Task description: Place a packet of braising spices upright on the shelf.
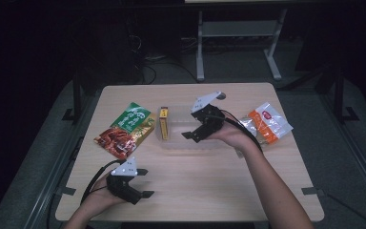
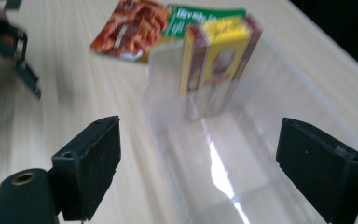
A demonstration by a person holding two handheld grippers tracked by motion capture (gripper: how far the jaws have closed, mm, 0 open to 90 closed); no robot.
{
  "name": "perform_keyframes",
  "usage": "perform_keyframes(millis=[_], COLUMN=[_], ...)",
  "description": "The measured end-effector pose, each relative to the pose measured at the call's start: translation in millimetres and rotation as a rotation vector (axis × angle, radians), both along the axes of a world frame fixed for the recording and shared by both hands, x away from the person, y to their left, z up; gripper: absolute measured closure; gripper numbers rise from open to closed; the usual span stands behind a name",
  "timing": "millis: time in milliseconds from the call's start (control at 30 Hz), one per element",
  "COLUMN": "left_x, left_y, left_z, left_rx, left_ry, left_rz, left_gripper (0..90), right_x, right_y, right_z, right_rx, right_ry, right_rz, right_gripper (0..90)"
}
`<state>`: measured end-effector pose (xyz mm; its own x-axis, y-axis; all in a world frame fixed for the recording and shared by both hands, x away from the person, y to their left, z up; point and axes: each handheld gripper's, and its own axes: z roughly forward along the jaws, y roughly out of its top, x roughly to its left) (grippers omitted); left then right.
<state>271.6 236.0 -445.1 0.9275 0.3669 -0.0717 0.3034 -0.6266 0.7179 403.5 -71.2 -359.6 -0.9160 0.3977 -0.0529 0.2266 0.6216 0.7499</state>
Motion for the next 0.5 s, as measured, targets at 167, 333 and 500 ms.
perform_keyframes(millis=[167,333,500], left_x=[-0.2,0.1,0.1], left_y=[-1.7,-3.4,-3.1], left_z=[-0.9,0.6,0.9], left_rx=[-0.001,0.004,0.013], left_ry=[0.007,0.008,0.002], left_rz=[0.004,0.004,0.006], left_gripper=[19.5,19.5,19.5], right_x=[-22.8,-49.6,-65.6], right_y=[-15.8,-30.1,-38.3], right_z=[-14.5,-27.5,-35.9], right_rx=[0.011,0.015,0.017], right_ry=[0.023,0.025,0.032], right_rz=[-0.011,-0.012,-0.033], right_gripper=[13.5,13.8,13.8])
